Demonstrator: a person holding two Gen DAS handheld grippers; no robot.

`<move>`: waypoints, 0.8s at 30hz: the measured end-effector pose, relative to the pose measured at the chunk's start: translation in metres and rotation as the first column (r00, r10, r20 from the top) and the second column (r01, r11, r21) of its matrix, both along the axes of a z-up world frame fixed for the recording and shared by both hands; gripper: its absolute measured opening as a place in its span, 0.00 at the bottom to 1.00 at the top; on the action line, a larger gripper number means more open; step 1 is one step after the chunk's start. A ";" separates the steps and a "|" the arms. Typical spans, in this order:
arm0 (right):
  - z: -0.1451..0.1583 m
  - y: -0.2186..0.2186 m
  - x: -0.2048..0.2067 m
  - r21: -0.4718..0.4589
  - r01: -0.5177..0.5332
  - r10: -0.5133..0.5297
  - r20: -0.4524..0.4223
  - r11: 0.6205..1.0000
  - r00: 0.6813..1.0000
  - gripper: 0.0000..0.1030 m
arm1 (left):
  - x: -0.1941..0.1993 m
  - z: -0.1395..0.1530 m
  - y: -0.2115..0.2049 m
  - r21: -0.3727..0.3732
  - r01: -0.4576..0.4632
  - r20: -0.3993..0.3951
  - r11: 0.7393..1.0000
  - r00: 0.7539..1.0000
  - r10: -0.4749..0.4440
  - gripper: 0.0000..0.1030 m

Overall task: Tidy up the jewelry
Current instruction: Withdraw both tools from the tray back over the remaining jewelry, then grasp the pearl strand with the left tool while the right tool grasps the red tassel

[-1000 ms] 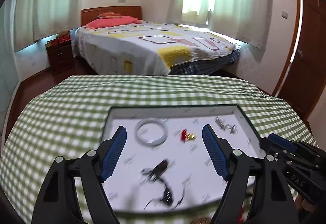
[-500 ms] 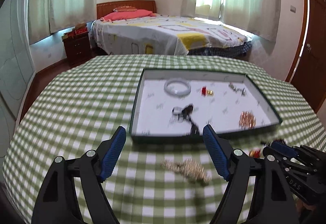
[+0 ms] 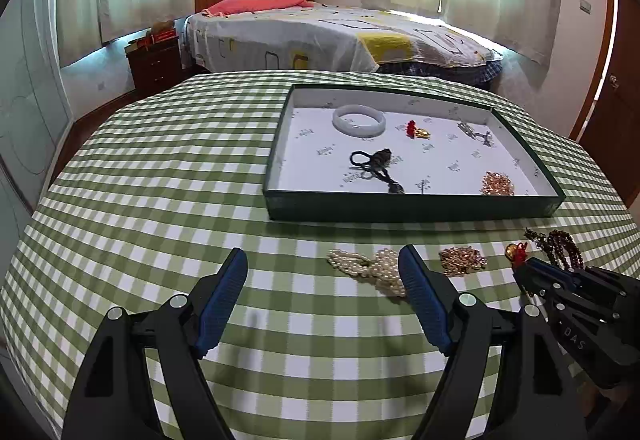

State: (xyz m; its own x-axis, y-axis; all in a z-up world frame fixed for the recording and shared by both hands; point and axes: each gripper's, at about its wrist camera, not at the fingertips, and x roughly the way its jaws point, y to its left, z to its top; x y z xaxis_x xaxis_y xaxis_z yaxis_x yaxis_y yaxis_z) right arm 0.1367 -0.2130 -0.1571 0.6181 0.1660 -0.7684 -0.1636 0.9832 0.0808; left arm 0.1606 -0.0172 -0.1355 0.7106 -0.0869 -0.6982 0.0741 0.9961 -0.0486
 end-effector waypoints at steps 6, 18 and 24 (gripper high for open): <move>0.000 -0.002 0.000 0.008 -0.006 0.006 0.001 1.000 1.000 0.11 | 0.005 -0.002 -0.015 -0.010 0.039 -0.007 0.999 0.999 -0.039 0.73; 0.000 -0.004 -0.001 0.025 -0.003 0.003 0.002 1.000 1.000 0.11 | 0.014 -0.023 -0.007 -0.008 0.012 -0.099 1.000 0.995 -0.012 0.73; 0.001 -0.004 -0.001 0.028 -0.002 0.002 0.003 1.000 1.000 0.11 | 0.013 -0.018 -0.009 -0.031 0.037 -0.082 0.999 0.996 -0.039 0.73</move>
